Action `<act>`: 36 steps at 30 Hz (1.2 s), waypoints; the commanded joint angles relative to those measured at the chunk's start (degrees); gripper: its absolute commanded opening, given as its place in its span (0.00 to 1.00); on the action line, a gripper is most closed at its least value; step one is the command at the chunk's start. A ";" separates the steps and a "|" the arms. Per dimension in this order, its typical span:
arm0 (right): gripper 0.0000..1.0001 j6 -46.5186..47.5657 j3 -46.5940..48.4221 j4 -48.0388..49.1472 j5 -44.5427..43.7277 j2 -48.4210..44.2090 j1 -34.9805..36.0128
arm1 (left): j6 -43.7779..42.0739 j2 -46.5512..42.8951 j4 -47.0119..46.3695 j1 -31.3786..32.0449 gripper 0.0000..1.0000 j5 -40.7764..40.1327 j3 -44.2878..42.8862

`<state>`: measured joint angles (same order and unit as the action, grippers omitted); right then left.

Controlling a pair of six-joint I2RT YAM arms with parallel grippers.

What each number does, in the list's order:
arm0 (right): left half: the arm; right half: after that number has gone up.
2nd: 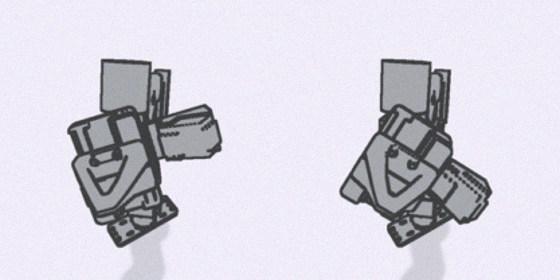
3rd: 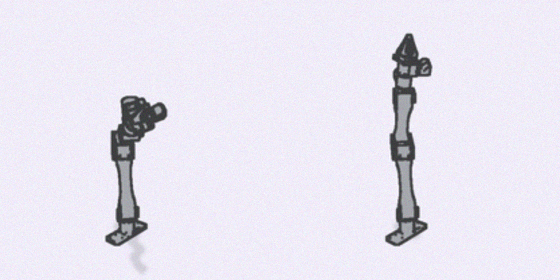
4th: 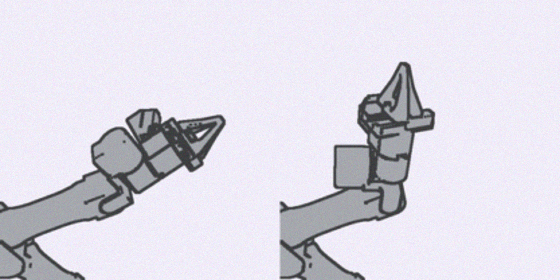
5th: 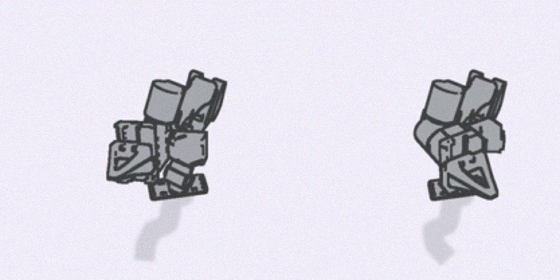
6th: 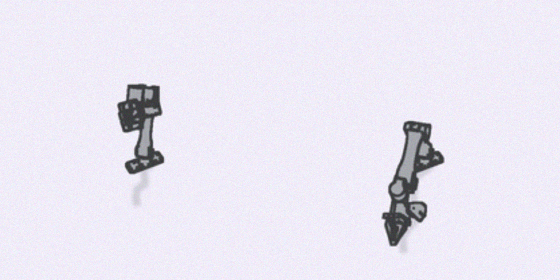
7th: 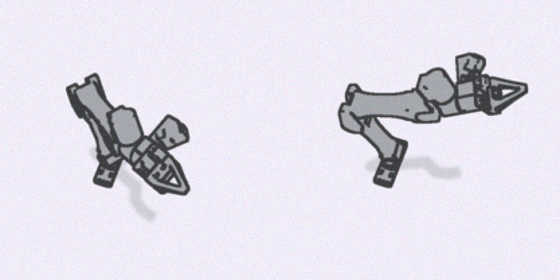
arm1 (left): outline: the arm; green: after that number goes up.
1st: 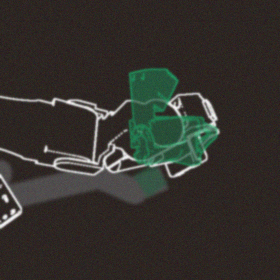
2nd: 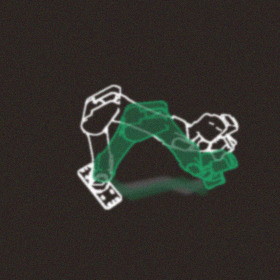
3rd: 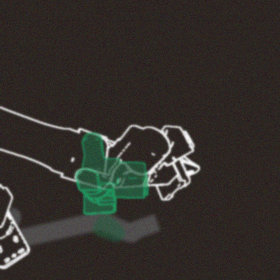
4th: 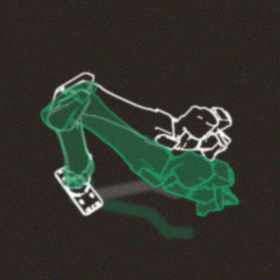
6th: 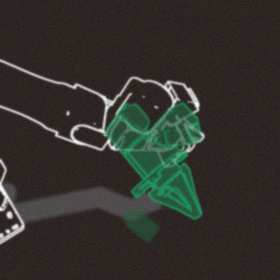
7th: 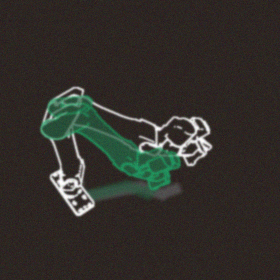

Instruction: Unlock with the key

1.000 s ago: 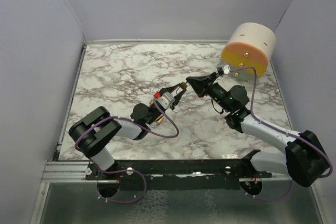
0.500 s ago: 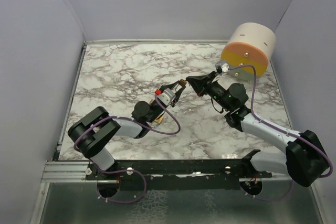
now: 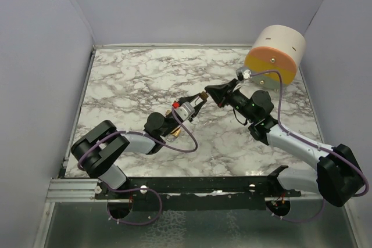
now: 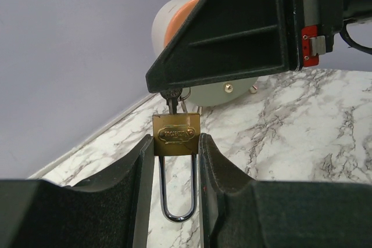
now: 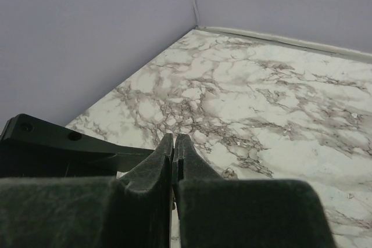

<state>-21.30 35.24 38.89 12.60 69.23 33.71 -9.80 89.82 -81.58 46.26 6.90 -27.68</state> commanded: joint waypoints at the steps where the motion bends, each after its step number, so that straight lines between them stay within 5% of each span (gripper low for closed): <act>1: 0.01 1.43 2.34 -5.61 3.63 0.82 0.70 | -1.16 -3.52 -5.35 0.80 0.00 7.20 0.63; 36: 0.01 1.21 4.29 -11.31 6.11 3.82 0.72 | 3.85 -5.28 4.57 0.76 0.00 -4.52 -8.60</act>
<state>-19.62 39.70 33.52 14.83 71.26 32.97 -7.75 87.44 -72.97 46.63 3.14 -31.83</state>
